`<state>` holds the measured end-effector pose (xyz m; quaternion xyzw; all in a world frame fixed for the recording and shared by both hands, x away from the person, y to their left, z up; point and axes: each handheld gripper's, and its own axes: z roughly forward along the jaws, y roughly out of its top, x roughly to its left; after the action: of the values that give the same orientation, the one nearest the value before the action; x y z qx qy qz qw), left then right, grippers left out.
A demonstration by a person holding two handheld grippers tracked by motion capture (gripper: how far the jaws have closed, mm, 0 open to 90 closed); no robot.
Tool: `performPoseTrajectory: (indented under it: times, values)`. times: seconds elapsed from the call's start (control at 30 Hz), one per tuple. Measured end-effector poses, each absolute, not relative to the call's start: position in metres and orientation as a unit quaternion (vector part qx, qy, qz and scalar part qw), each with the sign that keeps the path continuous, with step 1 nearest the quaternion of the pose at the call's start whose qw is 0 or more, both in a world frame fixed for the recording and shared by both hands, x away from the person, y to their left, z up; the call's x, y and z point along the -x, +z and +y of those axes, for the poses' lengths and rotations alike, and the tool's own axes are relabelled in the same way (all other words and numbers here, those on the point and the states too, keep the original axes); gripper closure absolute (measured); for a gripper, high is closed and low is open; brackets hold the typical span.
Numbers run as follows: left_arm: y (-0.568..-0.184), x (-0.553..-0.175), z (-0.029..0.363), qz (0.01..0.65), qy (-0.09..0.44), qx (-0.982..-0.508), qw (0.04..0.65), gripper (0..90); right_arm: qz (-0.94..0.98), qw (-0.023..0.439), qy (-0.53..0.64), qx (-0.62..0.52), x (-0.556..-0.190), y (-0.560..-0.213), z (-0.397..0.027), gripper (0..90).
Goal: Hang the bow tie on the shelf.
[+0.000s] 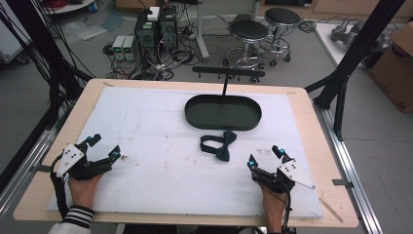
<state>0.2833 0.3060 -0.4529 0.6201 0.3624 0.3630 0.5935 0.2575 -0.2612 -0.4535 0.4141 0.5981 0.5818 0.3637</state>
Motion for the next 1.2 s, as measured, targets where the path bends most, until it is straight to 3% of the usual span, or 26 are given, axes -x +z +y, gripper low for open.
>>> performPoseTrajectory:
  times: [0.83, 1.2]
  values:
    - [-0.453, -0.283, 0.306, 0.361, 0.365, -0.621, 0.592, 16.1, 0.61, 0.365, 0.577, -0.403, -0.258, -0.453, -0.26, 10.8]
    - [-0.453, -0.283, 0.306, 0.362, 0.365, -0.621, 0.591, 16.1, 0.658, 0.342, 0.528, -0.414, -0.271, -0.438, -0.244, 10.8]
